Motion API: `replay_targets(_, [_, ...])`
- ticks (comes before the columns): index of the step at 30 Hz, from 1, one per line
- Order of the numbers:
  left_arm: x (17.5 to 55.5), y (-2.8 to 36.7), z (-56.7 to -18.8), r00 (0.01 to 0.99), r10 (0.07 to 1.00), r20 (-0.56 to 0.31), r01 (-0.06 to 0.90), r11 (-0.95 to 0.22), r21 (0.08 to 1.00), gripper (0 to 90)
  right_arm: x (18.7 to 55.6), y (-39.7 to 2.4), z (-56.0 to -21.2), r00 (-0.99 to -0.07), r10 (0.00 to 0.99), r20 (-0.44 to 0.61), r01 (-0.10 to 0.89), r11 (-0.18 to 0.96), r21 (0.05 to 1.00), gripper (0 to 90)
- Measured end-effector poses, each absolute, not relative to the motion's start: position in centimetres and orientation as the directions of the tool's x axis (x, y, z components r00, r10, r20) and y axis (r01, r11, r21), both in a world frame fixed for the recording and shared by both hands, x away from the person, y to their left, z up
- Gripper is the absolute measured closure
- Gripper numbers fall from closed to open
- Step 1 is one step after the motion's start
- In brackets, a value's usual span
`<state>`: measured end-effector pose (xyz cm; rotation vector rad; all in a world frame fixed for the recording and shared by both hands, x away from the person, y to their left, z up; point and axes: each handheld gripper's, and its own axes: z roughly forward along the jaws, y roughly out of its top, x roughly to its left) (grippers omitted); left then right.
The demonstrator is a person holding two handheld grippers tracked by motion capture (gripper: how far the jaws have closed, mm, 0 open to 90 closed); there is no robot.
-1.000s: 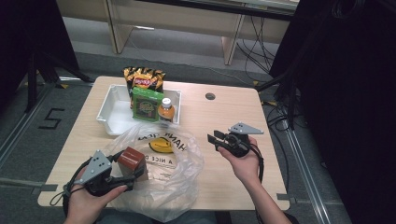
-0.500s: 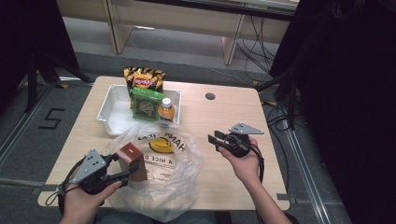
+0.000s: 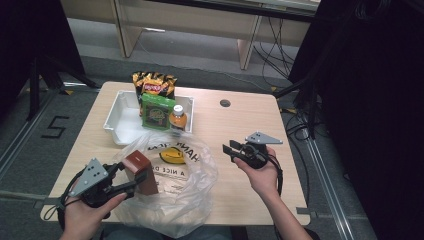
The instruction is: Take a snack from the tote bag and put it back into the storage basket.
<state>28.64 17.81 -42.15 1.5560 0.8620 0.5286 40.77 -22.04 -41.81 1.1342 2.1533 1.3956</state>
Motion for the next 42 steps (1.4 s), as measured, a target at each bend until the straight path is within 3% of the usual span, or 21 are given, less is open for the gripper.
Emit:
replay_targets(3, [28.6,17.7,-41.8,0.625,0.769,-0.134,0.217,-0.006,0.976,36.9,40.6,-22.0,-41.6,-0.620,0.769,0.159,0.469,0.200,0.860,62.6])
replay_targets(12, [28.7,17.9,-40.7,0.626,0.767,-0.137,0.208,0.006,0.978,37.1,41.0,-22.3,-41.8,-0.625,0.774,0.101,0.404,0.210,0.891,62.1])
replay_targets(20, [29.1,18.2,-39.5,0.621,0.771,-0.141,0.201,0.018,0.979,37.3,40.9,-22.3,-41.7,-0.628,0.764,0.144,0.441,0.197,0.876,61.7])
replay_targets(42, [30.6,18.3,-37.3,0.615,0.779,-0.124,0.182,0.012,0.983,37.5,41.0,-22.6,-41.7,-0.628,0.769,0.121,0.433,0.216,0.875,61.0])
